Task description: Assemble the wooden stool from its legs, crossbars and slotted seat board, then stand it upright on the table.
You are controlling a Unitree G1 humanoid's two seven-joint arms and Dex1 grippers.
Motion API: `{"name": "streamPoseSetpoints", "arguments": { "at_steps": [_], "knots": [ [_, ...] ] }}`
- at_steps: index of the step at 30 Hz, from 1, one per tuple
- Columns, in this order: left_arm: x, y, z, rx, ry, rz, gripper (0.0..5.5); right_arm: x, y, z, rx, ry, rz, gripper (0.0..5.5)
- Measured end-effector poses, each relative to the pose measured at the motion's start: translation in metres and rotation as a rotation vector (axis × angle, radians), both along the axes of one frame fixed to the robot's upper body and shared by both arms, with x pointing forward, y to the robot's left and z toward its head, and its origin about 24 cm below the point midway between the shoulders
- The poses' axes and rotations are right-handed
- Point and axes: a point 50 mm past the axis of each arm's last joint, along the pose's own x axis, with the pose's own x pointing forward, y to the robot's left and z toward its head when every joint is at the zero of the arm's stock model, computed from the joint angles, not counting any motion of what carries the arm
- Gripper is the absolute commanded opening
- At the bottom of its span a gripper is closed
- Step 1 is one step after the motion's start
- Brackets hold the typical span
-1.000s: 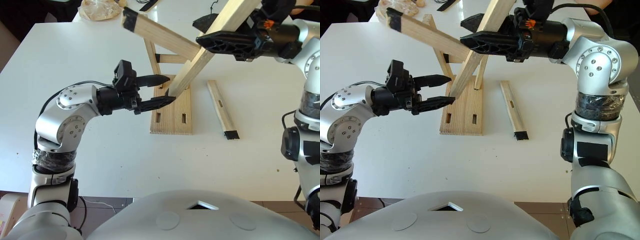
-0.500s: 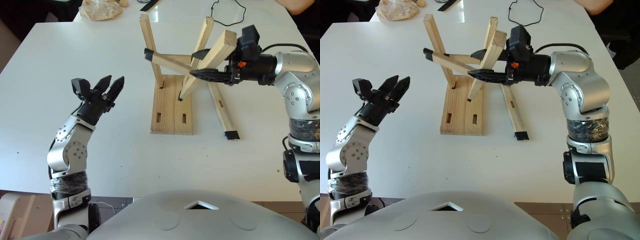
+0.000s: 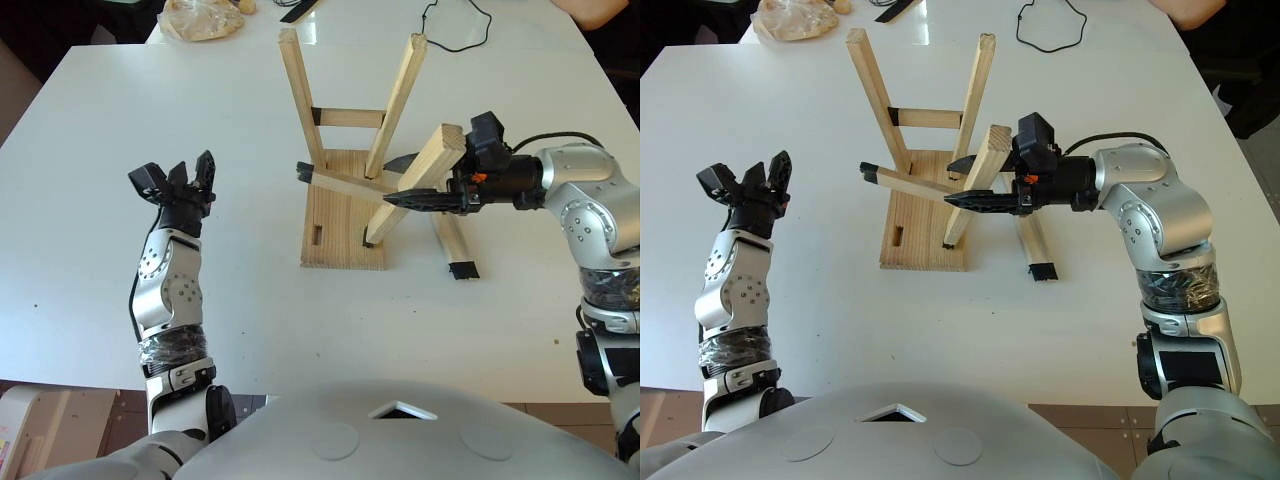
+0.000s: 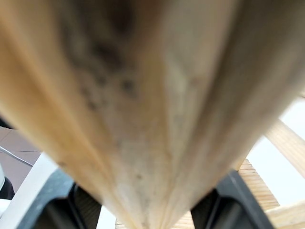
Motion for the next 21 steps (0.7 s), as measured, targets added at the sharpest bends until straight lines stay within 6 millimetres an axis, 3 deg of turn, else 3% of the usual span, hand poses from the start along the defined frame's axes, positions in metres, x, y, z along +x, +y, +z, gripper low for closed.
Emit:
{"name": "streamPoseSetpoints", "arguments": {
  "at_steps": [14, 21],
  "knots": [
    [-0.003, -0.008, 0.002, -0.054, -0.031, -0.085, 3.12, 0.009, -0.009, -0.003, -0.048, 0.014, 0.034, 2.05],
    [-0.008, -0.013, -0.003, -0.073, -0.022, -0.086, 3.12, 0.012, -0.004, -0.008, -0.099, -0.023, 0.065, 2.04]
  ]
}}
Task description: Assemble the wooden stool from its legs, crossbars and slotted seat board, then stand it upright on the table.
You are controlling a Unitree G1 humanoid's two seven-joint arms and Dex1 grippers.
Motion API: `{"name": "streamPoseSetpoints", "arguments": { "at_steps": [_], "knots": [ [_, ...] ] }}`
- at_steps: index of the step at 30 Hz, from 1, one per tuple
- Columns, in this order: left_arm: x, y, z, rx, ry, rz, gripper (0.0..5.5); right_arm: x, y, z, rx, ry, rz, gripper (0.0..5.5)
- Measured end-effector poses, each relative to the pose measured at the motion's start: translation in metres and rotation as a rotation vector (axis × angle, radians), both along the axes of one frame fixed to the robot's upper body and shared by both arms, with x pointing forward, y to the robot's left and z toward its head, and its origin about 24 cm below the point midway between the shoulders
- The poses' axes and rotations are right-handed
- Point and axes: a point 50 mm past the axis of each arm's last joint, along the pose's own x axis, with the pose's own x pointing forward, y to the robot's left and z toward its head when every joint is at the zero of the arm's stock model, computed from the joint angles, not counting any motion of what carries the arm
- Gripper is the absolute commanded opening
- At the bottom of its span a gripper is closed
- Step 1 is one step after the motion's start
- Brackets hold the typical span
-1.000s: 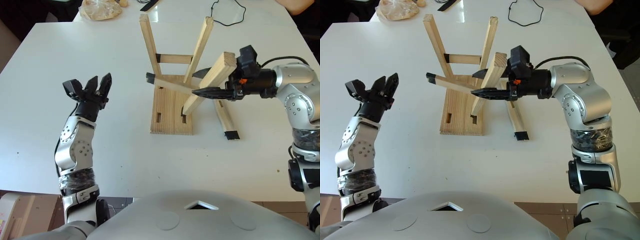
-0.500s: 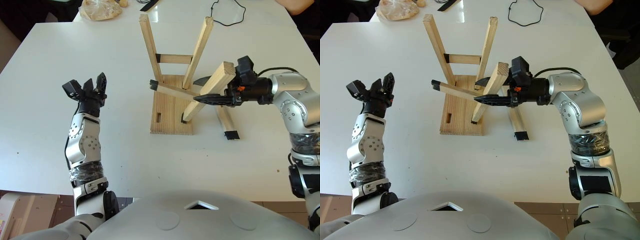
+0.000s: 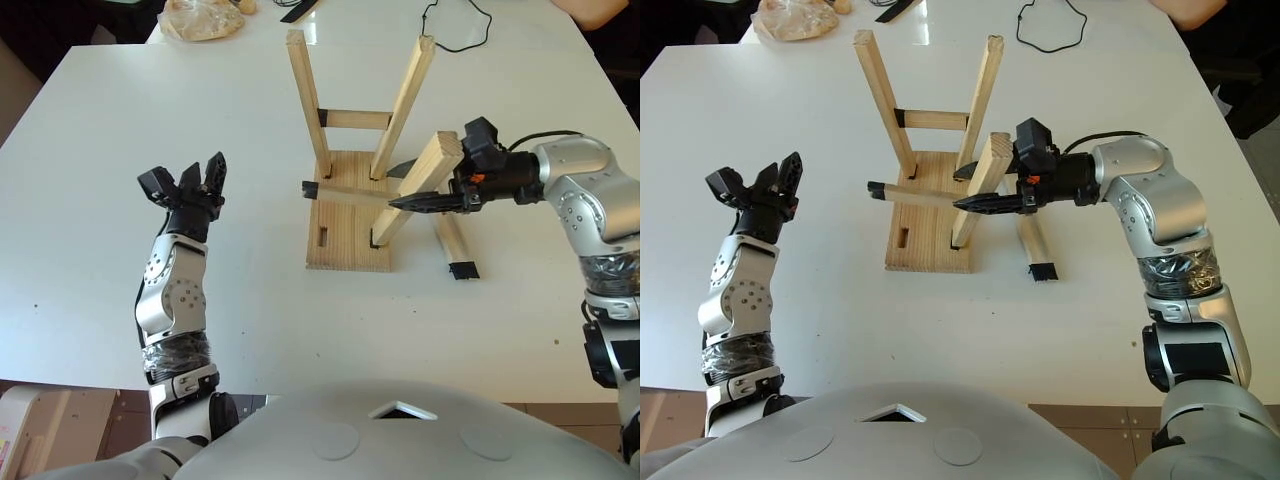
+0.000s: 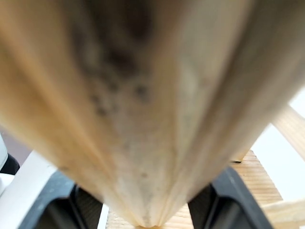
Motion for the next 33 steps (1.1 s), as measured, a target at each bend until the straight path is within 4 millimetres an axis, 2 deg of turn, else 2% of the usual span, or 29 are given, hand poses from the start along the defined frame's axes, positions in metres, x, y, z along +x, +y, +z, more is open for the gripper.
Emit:
{"name": "streamPoseSetpoints", "arguments": {
  "at_steps": [10, 24, 25, 27, 28, 30, 33],
  "knots": [
    [0.0, -0.016, -0.005, -0.044, 0.006, -0.038, 3.12, 0.0, 0.009, -0.014, -0.007, -0.09, 0.034, 2.04],
    [0.005, -0.017, -0.005, -0.049, -0.013, -0.03, 3.12, 0.017, 0.024, -0.019, 0.017, -0.066, 0.004, 2.04],
    [0.005, -0.017, -0.006, -0.05, -0.011, -0.028, 3.12, 0.018, 0.025, -0.02, 0.021, -0.061, 0.002, 2.41],
    [0.006, -0.017, -0.007, -0.053, -0.011, -0.027, 3.12, 0.019, 0.026, -0.028, -0.021, -0.047, -0.026, 2.66],
    [0.007, -0.018, -0.007, -0.057, -0.014, -0.028, 3.12, 0.015, 0.021, -0.057, -0.069, 0.067, -0.087, 2.76],
    [0.006, -0.016, -0.007, -0.053, -0.017, -0.014, 3.12, 0.007, 0.019, -0.071, -0.049, 0.156, -0.114, 3.07],
    [0.005, -0.015, -0.009, -0.053, -0.01, -0.011, 3.12, 0.009, 0.007, -0.052, 0.001, 0.088, -0.194, 3.51]
  ]
}}
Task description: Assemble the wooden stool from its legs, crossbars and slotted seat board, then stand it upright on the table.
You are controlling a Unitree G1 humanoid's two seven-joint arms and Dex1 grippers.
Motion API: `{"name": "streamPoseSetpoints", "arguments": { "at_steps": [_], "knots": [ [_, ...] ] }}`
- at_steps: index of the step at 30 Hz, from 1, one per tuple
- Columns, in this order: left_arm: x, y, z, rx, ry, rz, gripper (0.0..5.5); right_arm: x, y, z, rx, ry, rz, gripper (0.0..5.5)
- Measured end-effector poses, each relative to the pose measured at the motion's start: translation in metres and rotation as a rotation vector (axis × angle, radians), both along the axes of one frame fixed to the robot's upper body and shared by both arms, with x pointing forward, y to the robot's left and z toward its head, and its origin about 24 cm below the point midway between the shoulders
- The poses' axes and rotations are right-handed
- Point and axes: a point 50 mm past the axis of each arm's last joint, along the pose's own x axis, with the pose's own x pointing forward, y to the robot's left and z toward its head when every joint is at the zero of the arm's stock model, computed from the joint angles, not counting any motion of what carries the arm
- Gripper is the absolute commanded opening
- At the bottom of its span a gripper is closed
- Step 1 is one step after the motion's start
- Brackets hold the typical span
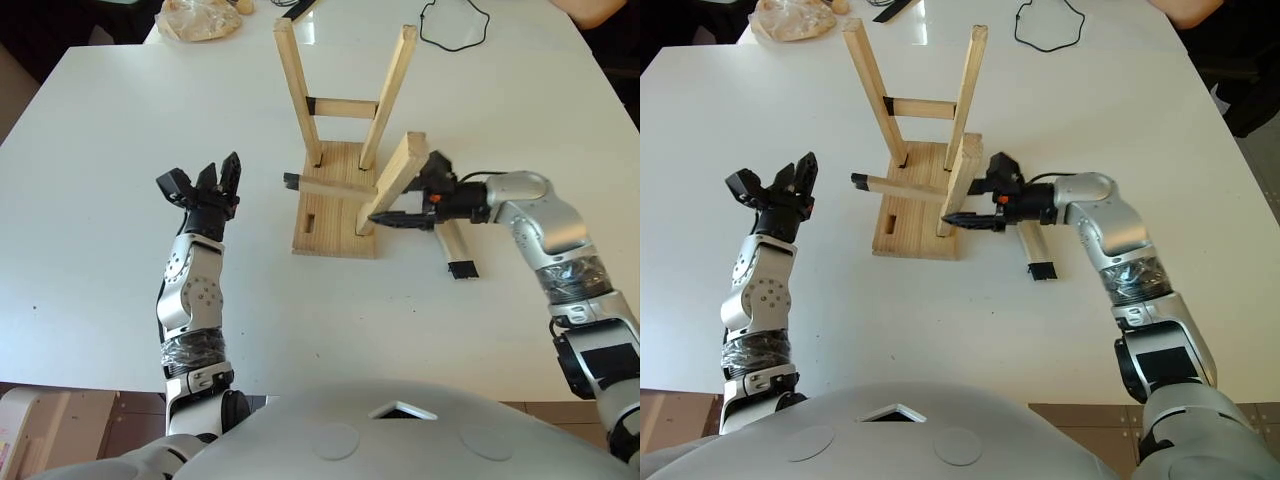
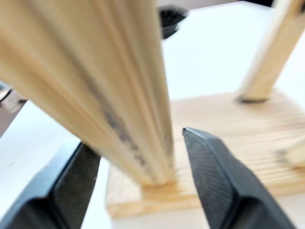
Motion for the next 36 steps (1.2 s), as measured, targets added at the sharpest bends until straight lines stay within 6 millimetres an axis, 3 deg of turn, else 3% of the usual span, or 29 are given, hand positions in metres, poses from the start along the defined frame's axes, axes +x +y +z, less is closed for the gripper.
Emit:
{"name": "streamPoseSetpoints", "arguments": {
  "at_steps": [4, 9, 11, 16, 21, 25, 33, 36],
  "knots": [
    [-0.006, 0.005, -0.005, -0.002, 0.02, 0.021, 3.12, -0.013, -0.021, 0.002, -0.029, -0.016, -0.139, 3.51],
    [-0.016, 0.009, -0.011, 0.0, 0.044, 0.042, 3.12, -0.035, -0.059, -0.024, -0.283, -0.061, -0.42, 3.51],
    [-0.017, 0.01, -0.013, 0.008, 0.048, 0.053, 3.12, -0.042, -0.065, -0.031, -0.299, -0.058, -0.532, 3.51],
    [-0.016, 0.004, -0.014, -0.003, 0.051, 0.058, 3.12, -0.05, -0.052, -0.043, -0.225, -0.059, -0.857, 3.51],
    [-0.013, 0.003, -0.015, 0.022, 0.061, 0.048, 3.12, -0.065, -0.048, -0.062, -0.278, 0.018, -1.065, 3.51],
    [-0.015, 0.007, -0.017, 0.028, 0.068, 0.059, 3.12, -0.081, -0.035, -0.069, -0.3, 0.072, -1.057, 3.51],
    [-0.019, -0.002, -0.024, 0.019, 0.08, 0.057, 3.12, -0.092, -0.037, -0.071, -0.341, 0.114, -1.056, 3.51],
    [-0.023, -0.001, -0.027, 0.021, 0.089, 0.066, 3.12, -0.101, -0.04, -0.072, -0.363, 0.144, -1.066, 3.0]
  ]
}}
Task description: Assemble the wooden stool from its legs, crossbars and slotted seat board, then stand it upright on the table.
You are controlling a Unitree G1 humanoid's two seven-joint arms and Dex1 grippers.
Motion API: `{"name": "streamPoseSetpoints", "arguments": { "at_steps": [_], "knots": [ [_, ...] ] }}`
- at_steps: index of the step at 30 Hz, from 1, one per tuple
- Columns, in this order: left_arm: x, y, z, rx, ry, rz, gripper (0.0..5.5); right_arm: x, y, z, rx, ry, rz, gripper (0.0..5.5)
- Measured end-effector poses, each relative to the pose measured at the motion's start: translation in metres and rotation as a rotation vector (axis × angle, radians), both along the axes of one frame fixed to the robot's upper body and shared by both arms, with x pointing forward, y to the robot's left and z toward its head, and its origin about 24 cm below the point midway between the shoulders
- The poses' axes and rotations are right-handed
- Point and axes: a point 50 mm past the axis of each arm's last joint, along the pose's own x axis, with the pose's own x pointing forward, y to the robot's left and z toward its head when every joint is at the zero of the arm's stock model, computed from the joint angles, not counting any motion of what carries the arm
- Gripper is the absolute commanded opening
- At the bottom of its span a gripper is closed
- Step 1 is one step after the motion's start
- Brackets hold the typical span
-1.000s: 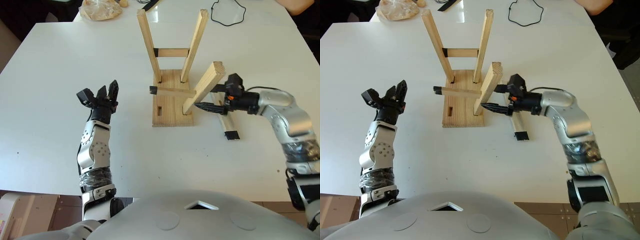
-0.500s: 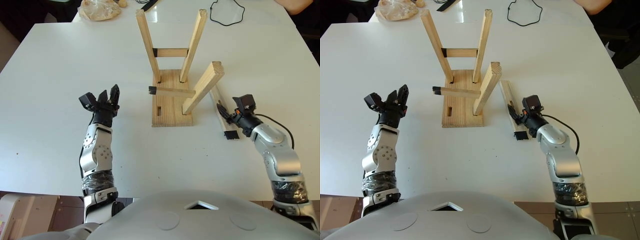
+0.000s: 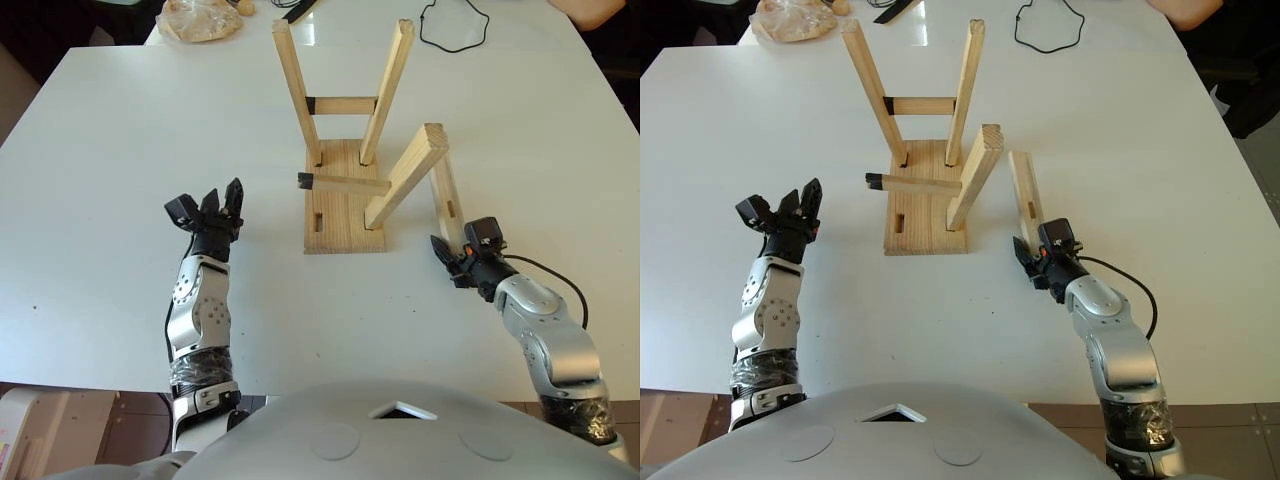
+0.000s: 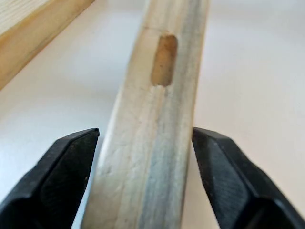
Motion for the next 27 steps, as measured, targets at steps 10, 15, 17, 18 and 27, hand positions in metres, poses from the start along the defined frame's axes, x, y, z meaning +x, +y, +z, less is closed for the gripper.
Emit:
{"name": "streamPoseSetpoints", "arguments": {
  "at_steps": [10, 15, 17, 18, 27],
  "knots": [
    [0.0, 0.001, 0.0, 0.01, -0.002, 0.028, 3.12, 0.011, -0.013, 0.001, 0.011, -0.068, -0.099, 2.06],
    [0.008, 0.008, 0.014, 0.033, -0.047, 0.049, 3.12, 0.05, -0.015, 0.02, 0.086, -0.185, -0.175, 2.06],
    [0.012, 0.011, 0.026, 0.03, -0.094, 0.056, 3.12, 0.073, -0.017, 0.038, 0.143, -0.264, -0.197, 2.06],
    [0.018, 0.014, 0.039, 0.026, -0.138, 0.054, 3.12, 0.094, -0.019, 0.057, 0.216, -0.331, -0.217, 2.06],
    [0.05, -0.013, 0.196, -0.291, -0.627, -0.356, 3.12, 0.147, 0.019, 0.222, 1.165, -0.697, 0.367, 2.06]
  ]
}}
